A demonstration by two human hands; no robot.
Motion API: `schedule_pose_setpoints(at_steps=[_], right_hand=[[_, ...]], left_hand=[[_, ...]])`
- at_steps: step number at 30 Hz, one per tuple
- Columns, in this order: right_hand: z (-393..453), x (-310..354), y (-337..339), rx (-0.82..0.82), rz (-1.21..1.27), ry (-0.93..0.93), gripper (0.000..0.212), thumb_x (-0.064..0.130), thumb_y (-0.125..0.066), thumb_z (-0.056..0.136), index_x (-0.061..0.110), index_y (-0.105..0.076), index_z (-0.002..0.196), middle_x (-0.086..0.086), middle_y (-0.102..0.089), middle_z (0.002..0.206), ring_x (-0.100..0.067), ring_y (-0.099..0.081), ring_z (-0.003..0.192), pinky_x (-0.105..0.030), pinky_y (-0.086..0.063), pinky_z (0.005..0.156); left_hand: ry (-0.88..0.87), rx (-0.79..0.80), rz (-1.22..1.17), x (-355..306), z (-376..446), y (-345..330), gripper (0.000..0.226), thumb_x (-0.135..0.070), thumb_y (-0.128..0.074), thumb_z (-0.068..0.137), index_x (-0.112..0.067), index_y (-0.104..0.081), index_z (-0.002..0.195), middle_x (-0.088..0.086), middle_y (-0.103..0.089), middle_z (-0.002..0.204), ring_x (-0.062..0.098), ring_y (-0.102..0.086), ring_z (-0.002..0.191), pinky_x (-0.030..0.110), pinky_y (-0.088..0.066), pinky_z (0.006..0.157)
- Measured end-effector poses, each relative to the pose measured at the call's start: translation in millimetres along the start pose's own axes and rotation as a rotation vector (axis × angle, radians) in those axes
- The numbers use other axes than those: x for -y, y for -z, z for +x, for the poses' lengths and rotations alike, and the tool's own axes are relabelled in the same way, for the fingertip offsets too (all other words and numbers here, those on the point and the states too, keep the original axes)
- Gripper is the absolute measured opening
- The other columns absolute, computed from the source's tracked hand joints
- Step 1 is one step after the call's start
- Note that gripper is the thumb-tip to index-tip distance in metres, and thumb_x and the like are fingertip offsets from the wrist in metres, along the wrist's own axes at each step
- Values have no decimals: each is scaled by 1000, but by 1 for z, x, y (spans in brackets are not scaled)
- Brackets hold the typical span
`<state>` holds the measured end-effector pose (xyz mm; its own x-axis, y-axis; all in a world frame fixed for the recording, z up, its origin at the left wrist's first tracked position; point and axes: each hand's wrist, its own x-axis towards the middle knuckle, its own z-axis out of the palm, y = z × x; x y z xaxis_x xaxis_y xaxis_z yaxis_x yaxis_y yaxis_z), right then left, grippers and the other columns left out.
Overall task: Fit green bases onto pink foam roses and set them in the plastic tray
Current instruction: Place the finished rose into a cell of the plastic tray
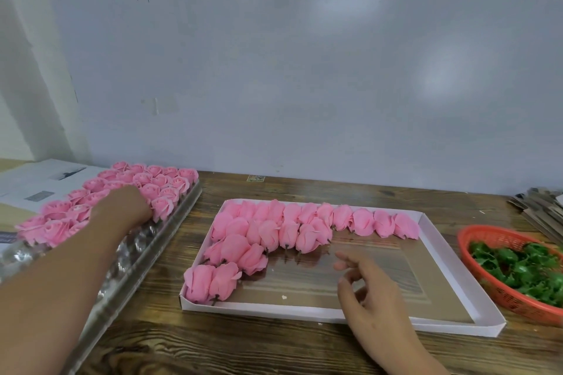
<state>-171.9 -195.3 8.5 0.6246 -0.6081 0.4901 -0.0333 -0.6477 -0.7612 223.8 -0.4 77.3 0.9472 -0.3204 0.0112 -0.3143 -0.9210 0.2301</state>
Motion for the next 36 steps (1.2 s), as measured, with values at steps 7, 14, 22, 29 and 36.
schedule_pose_setpoints(at_steps=[7,14,22,29,36], right_hand=[[-1,1,0,15,-1,0,58,1,-60,86,52,-54,112,18,-63,107,-12,-60,69,-14,-46,59],[1,0,1,2,-9,-5,56,2,-60,86,52,-54,110,19,-63,107,-9,-61,73,-11,-45,58],[8,-2,3,-4,-93,-88,42,7,-61,85,46,-54,99,29,-60,101,-2,-60,76,-7,-42,63],[63,-13,4,40,-176,-329,16,21,-64,86,30,-51,89,15,-59,89,2,-55,71,-8,-38,56],[108,-34,-32,64,-100,-526,27,23,-71,81,12,-60,104,-3,-67,98,-17,-61,83,-26,-42,68]], left_hand=[[-197,-255,-11,-61,-62,24,16,-17,-55,91,-12,-60,105,5,-68,95,26,-63,87,32,-45,71],[-859,244,-205,-127,-208,-40,23,-54,-53,94,-34,-63,92,-20,-63,91,-6,-58,86,20,-50,83],[-1117,115,-22,-134,-225,-91,28,-43,-41,104,-23,-57,116,-1,-54,115,19,-52,110,32,-40,86],[-1149,-28,-34,-129,-228,-101,34,-43,-37,104,-21,-60,117,1,-59,114,21,-54,110,37,-44,87],[-1251,-126,-98,-126,-233,-93,24,-41,-52,95,-23,-69,96,-5,-67,92,16,-66,87,31,-57,67]])
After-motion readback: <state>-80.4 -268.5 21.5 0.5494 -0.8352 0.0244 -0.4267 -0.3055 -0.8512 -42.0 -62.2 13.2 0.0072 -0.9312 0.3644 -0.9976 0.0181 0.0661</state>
